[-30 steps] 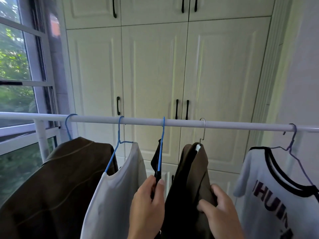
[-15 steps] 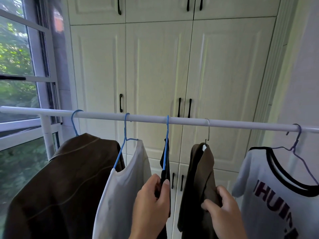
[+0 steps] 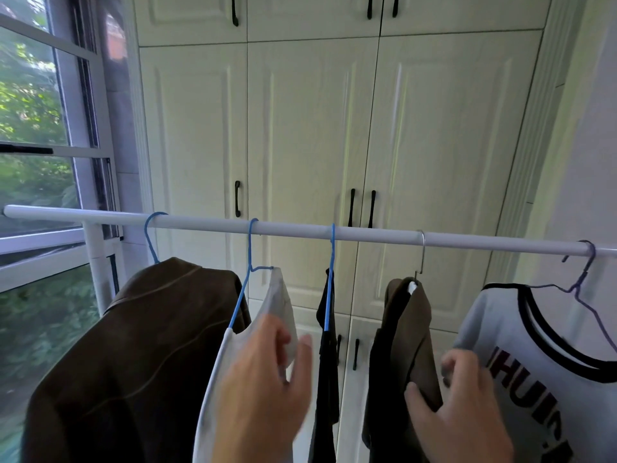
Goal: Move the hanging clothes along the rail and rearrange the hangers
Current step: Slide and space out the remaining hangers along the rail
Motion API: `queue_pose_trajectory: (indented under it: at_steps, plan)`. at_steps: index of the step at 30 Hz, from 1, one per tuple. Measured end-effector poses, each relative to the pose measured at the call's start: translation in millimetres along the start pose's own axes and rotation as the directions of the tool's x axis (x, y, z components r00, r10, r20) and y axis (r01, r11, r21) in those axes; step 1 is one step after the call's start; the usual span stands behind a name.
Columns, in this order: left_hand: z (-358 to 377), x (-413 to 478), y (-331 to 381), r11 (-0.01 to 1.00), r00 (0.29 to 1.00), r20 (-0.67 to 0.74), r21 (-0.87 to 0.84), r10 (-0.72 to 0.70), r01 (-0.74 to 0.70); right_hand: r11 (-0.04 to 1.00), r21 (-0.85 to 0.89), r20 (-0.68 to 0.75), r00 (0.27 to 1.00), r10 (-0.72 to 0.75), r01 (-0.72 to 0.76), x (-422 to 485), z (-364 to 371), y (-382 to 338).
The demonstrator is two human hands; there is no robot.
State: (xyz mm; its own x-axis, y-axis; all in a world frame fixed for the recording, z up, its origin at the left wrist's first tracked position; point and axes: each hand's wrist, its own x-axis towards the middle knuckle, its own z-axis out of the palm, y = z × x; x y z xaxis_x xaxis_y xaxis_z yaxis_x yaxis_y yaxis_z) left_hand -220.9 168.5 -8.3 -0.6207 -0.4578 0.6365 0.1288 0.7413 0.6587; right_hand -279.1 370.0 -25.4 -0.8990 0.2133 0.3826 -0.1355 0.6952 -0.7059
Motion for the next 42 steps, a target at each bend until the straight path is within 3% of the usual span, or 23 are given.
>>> queue_pose_trajectory:
  at_steps: [1,3,6,7,9,10,12,19,26,30,32,35,37,39,40,42]
  plan:
    - [-12.3,6.9,-5.2,0.999,0.997,-0.07,0.034,0.036,-0.034,0.994,-0.094,-0.069,0.995,-0.07,0.063,-5.1,0.6,-7.3]
    - [-32.7,23.0,-22.2,0.989,0.989,-0.138,0.141,0.061,-0.042,0.976,-0.11,-0.143,0.969,-0.203,0.189,-14.0,3.5,-23.2]
    - [-43.0,41.7,-57.5,0.966,0.991,0.004,0.226,-0.133,0.129,0.931,0.142,-0.077,0.942,-0.328,0.336,-18.9,16.5,-47.7]
    - [-39.1,45.4,-70.3,0.971,0.979,0.085,0.171,-0.183,0.167,0.912,0.278,0.031,0.946,-0.323,0.303,-18.3,23.2,-54.2]
    - [-31.6,47.0,-82.6,0.954,0.943,0.236,-0.128,-0.236,0.271,0.878,0.455,0.262,0.92,-0.293,0.15,-14.4,39.3,-66.6]
    - [-26.9,45.0,-81.9,0.89,0.916,0.31,-0.294,-0.257,0.349,0.871,0.484,0.337,0.9,-0.278,0.087,-12.6,46.2,-70.8]
    - [-25.0,44.4,-85.0,0.792,0.895,0.356,-0.447,-0.268,0.415,0.846,0.532,0.38,0.884,-0.273,0.032,-10.4,61.3,-82.7]
    - [-18.9,42.0,-80.9,0.736,0.904,0.332,-0.534,-0.269,0.416,0.77,0.638,0.279,0.924,-0.261,0.025,-15.5,84.8,-89.0]
    - [-26.9,46.6,-94.0,0.762,0.905,0.35,-0.509,-0.243,0.401,0.696,0.717,0.243,0.948,-0.207,-0.032,-19.9,98.6,-92.7]
    - [-27.1,47.9,-101.1,0.764,0.908,0.35,-0.513,-0.231,0.392,0.734,0.679,0.228,0.95,-0.212,0.001,-23.1,98.6,-96.0]
    - [-26.8,46.8,-100.6,0.772,0.906,0.366,-0.506,-0.21,0.384,0.808,0.583,0.132,0.972,-0.196,0.084,-26.8,97.0,-100.0]
    - [-34.3,45.2,-102.1,0.842,0.932,0.328,-0.451,-0.153,0.297,0.904,0.247,-0.164,0.934,-0.317,0.35,-38.2,89.0,-113.5]
    - [-52.7,52.1,-112.7,0.947,0.99,0.115,-0.303,-0.078,0.11,0.882,0.202,-0.174,0.902,-0.396,0.426,-50.6,87.5,-132.6]
    - [-81.5,69.6,-123.3,0.999,0.996,-0.08,-0.037,0.033,-0.036,0.859,0.324,-0.006,0.909,-0.417,0.396,-60.0,89.7,-153.9]
    - [-96.2,82.3,-128.8,0.995,0.994,-0.107,0.102,0.031,-0.02,0.861,0.374,0.118,0.903,-0.413,0.345,-60.6,95.0,-160.9]
    - [-121.2,117.7,-147.4,0.953,0.993,-0.029,0.279,-0.116,0.12,0.887,0.43,0.357,0.871,-0.338,0.169,-57.3,104.9,-173.2]
